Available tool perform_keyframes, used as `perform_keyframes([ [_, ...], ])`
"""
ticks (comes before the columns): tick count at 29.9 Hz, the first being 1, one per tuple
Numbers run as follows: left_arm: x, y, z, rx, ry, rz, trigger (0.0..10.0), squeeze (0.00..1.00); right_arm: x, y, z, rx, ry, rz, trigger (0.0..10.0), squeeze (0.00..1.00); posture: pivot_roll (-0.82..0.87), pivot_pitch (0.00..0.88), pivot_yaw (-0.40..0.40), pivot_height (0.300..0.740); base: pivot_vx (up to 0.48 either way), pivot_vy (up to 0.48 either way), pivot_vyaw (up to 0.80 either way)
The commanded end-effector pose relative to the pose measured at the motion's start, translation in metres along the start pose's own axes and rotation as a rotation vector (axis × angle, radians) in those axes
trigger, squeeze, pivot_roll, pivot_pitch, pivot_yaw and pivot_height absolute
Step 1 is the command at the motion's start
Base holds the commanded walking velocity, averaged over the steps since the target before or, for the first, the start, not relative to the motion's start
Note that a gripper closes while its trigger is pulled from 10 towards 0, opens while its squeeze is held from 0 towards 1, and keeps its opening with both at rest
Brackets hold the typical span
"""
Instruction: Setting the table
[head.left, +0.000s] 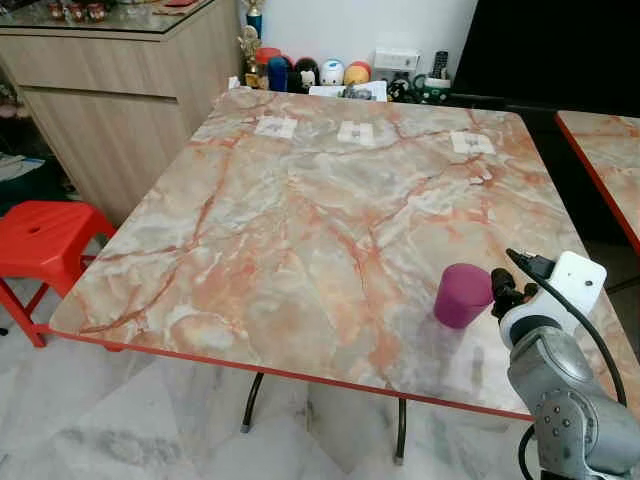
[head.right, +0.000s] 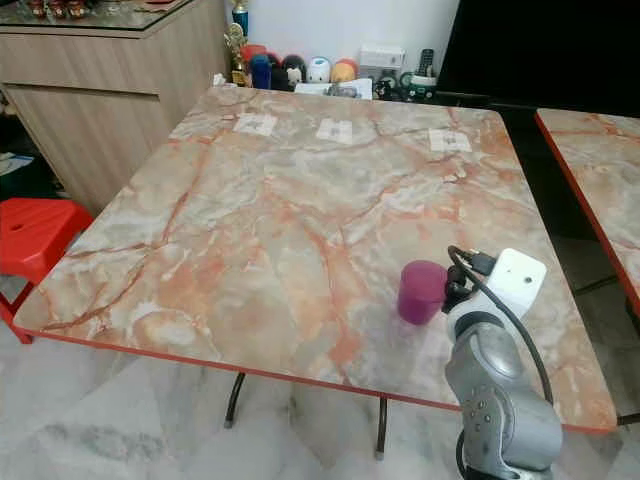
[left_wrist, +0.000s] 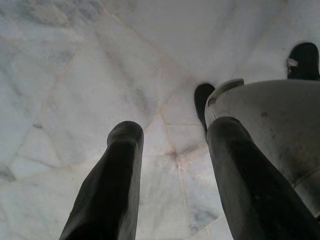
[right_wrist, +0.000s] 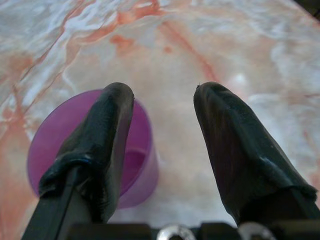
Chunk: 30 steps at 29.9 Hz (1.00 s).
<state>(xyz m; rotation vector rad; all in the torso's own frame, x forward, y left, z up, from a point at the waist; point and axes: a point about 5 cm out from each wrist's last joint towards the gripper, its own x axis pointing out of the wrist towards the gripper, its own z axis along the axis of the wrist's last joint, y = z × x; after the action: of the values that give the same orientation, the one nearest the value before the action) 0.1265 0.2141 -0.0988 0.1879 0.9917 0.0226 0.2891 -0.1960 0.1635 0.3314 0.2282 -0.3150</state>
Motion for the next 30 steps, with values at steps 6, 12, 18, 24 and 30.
perform_keyframes([
  [6, 0.001, -0.013, 0.0, 0.009, 0.027, -0.04, 10.0, 0.0, -0.001, 0.007, -0.003, 0.021, 0.03, 0.026, 10.0, 0.0, -0.01, 0.143, -0.048, 0.74, 0.0, 0.0, 0.0],
  [12, 0.001, 0.003, -0.001, 0.007, 0.031, -0.022, 10.0, 0.0, -0.001, 0.007, -0.005, 0.023, 0.054, 0.036, 10.0, 0.0, -0.01, 0.145, -0.049, 0.74, 0.0, 0.0, 0.0],
  [18, 0.0, 0.01, -0.002, 0.004, 0.034, -0.015, 10.0, 0.0, 0.0, 0.01, -0.008, 0.037, 0.07, 0.052, 10.0, 0.0, -0.01, 0.144, -0.05, 0.74, 0.0, 0.0, 0.0],
  [24, 0.0, 0.009, -0.002, 0.004, 0.039, -0.018, 10.0, 0.0, 0.002, 0.011, -0.01, 0.056, 0.09, 0.059, 8.5, 0.0, -0.01, 0.144, -0.049, 0.74, 0.0, 0.0, 0.0],
  [30, 0.002, 0.001, 0.003, 0.004, 0.037, -0.027, 10.0, 0.0, 0.003, 0.014, -0.014, 0.07, 0.109, 0.064, 2.5, 0.0, -0.01, 0.144, -0.049, 0.74, 0.0, 0.0, 0.0],
])
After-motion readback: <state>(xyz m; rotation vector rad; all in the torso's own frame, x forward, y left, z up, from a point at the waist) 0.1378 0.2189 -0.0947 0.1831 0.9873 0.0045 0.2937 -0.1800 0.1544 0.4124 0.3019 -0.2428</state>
